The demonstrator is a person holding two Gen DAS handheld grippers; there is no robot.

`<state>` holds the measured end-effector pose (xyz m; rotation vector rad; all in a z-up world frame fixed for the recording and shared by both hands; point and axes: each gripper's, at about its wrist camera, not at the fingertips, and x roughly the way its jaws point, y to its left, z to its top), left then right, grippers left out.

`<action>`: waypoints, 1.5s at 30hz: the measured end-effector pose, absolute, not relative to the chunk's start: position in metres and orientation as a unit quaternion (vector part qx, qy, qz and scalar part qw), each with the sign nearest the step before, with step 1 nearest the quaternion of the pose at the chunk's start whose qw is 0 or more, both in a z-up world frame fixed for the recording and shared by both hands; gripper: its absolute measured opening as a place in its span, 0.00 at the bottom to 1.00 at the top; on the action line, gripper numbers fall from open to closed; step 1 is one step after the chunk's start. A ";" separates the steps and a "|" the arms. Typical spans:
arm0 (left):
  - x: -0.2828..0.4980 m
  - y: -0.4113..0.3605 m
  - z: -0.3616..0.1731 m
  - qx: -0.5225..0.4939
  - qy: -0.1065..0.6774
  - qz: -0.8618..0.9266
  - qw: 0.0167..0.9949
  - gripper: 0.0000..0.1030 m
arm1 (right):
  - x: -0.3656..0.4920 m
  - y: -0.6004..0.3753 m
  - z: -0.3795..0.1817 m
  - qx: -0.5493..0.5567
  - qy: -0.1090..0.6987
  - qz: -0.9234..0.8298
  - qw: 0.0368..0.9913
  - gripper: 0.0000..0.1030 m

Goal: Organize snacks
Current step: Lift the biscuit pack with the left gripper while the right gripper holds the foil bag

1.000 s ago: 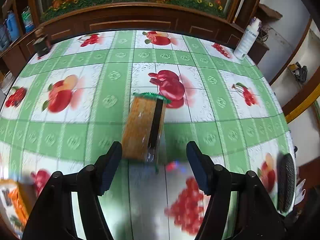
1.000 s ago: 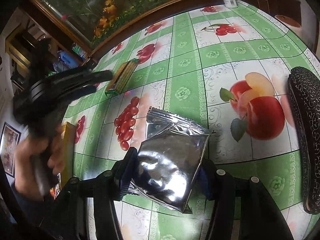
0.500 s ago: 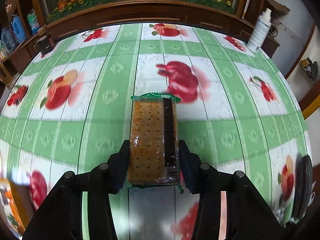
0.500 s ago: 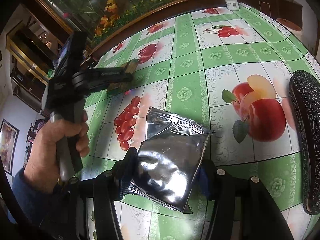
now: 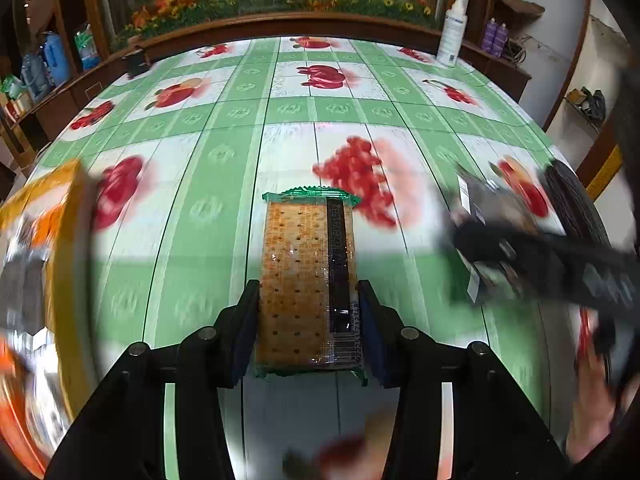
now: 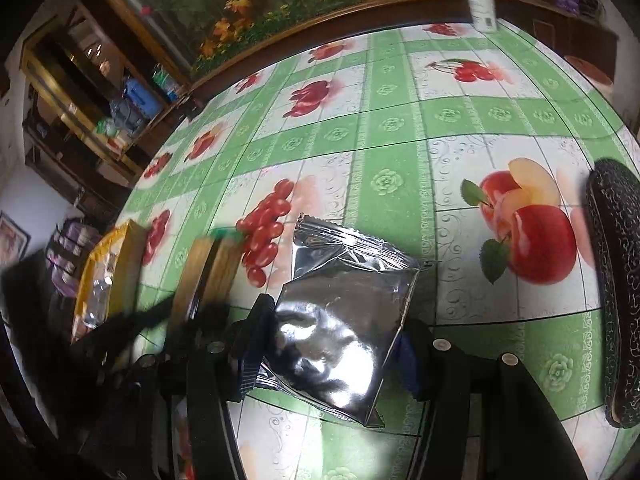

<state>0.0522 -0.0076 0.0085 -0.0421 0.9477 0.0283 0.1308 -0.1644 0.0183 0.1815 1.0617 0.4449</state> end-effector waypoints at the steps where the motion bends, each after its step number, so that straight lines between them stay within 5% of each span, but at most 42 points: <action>1: 0.046 -0.007 0.008 -0.020 0.451 0.017 0.892 0.43 | 0.129 -0.160 0.018 0.074 0.500 0.213 0.836 0.55; 14: 0.043 -0.005 0.006 -0.038 0.426 -0.004 0.904 0.53 | 0.111 -0.120 0.016 -0.079 0.466 0.192 0.860 0.57; 18: 0.041 -0.003 0.006 -0.042 0.421 -0.005 0.906 0.43 | 0.110 -0.122 0.015 -0.078 0.469 0.189 0.859 0.56; 45: 0.028 -0.001 0.023 -0.017 0.366 0.025 0.930 0.43 | 0.107 -0.131 0.032 -0.039 0.440 0.190 0.877 0.55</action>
